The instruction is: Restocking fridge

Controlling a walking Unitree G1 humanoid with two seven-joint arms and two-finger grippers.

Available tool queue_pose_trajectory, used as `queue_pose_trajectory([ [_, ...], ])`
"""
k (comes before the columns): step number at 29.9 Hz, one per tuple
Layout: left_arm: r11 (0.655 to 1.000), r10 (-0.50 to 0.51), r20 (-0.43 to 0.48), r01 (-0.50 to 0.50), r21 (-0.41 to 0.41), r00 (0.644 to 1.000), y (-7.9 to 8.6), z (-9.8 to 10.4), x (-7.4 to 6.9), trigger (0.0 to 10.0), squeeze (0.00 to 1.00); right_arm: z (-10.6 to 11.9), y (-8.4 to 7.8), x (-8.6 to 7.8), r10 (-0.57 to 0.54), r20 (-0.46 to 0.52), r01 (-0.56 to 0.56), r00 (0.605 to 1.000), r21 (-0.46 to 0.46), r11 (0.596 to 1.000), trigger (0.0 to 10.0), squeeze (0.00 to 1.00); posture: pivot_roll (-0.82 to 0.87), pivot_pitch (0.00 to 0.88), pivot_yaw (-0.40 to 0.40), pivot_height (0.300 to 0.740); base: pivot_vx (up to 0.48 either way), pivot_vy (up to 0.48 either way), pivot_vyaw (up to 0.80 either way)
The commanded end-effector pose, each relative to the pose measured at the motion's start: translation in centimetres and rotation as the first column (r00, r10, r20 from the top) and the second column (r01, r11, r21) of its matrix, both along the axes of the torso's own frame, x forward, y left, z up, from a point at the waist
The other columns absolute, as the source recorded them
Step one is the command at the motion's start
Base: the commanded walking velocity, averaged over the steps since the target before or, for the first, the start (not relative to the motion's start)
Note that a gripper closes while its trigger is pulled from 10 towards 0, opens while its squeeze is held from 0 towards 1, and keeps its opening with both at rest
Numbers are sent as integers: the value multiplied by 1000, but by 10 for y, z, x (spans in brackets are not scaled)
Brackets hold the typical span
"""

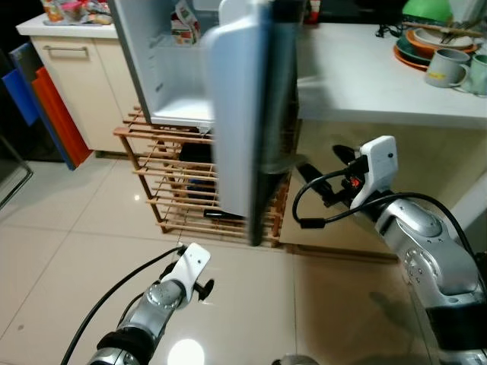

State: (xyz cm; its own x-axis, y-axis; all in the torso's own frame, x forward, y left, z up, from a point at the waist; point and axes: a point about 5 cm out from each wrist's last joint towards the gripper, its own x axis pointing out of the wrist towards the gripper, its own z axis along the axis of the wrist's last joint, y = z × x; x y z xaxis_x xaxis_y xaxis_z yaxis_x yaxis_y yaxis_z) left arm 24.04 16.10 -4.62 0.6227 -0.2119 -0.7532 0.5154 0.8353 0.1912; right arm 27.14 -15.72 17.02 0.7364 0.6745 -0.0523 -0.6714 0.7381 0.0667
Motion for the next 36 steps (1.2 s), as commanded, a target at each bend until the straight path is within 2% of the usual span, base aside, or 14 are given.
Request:
queue_pose_trajectory([
  [1, 999, -30, -10, 30, 10, 999, -2, -3, -3, 10000, 0, 6, 2, -5, 61, -11, -61, 998, 21, 998, 10000, 0, -256, 0, 40, 740, 0, 0, 0],
  [6, 1000, -15, 11, 15, -21, 1000, -7, -6, -6, 10000, 0, 5, -8, 4, -40, -11, 40, 999, 16, 999, 10000, 0, -254, 0, 36, 740, 0, 0, 0],
  [7, 999, -5, 44, 7, -52, 999, -12, -4, -3, 10000, 0, 1, -11, 9, -100, 9, 101, 995, -20, 995, 10000, 0, -249, 0, 30, 740, 0, 0, 0],
  [8, 993, 19, 183, 2, -116, 983, -30, 8, 9, 10000, 0, -24, -27, 19, -299, 40, 301, 953, -146, 942, 10000, 0, -238, 0, 17, 740, 0, 0, 0],
  [12, 982, 58, 322, 5, -191, 945, -45, 28, 27, 10000, 0, -44, -33, 16, -401, 46, 402, 915, -206, 892, 10000, 0, -227, 0, 12, 740, 0, 0, 0],
  [13, 953, 118, 470, 34, -302, 875, -51, 63, 52, 10000, 0, -54, -33, 11, -450, 45, 448, 892, -227, 865, 10000, 0, -222, 0, 13, 740, 0, 0, 0],
  [14, 953, 118, 470, 34, -302, 875, -51, 63, 52, 10000, 0, -54, -33, 11, -450, 45, 448, 892, -227, 865, 10000, 0, -222, 0, 13, 740, 0, 0, 0],
  [15, 898, 195, 664, 140, -416, 722, -60, 127, 72, 10000, 0, -64, -36, 8, -544, 29, 536, 838, -220, 815, 10000, 0, -215, 0, 12, 740, 0, 0, 0],
  [16, 898, 195, 664, 140, -416, 722, -60, 127, 72, 10000, 0, -64, -36, 8, -544, 29, 536, 838, -220, 815, 10000, 0, -215, 0, 12, 740, 0, 0, 0],
  [18, 874, 235, 734, 192, -447, 637, -62, 161, 74, 10000, 0, -70, -37, 7, -595, 14, 584, 804, -209, 784, 10000, 0, -209, 0, 11, 740, 0, 0, 0],
  [22, 868, 336, 768, 137, -477, 546, -51, 187, 76, 10000, 0, -68, -30, 7, -599, 51, 600, 799, -138, 788, 10000, 0, -198, 0, 1, 740, 0, 0, 0],
  [25, 874, 365, 757, 82, -480, 543, -43, 182, 78, 10000, 0, -64, -27, 9, -601, 77, 606, 796, -88, 791, 10000, 0, -196, 0, 6, 740, 0, 0, 0],
  [31, 813, 495, 625, -68, -578, 603, -28, 171, 70, 10000, 0, -60, -35, 12, -662, 82, 665, 745, -10, 747, 10000, 0, -186, 0, 25, 740, 290, 275, 0],
  [36, 804, 524, 592, -126, -582, 612, -26, 167, 66, 10000, 0, -64, -34, 11, -664, 76, 666, 744, 2, 746, 10000, 0, -177, 0, 27, 740, 347, 331, 0],
])
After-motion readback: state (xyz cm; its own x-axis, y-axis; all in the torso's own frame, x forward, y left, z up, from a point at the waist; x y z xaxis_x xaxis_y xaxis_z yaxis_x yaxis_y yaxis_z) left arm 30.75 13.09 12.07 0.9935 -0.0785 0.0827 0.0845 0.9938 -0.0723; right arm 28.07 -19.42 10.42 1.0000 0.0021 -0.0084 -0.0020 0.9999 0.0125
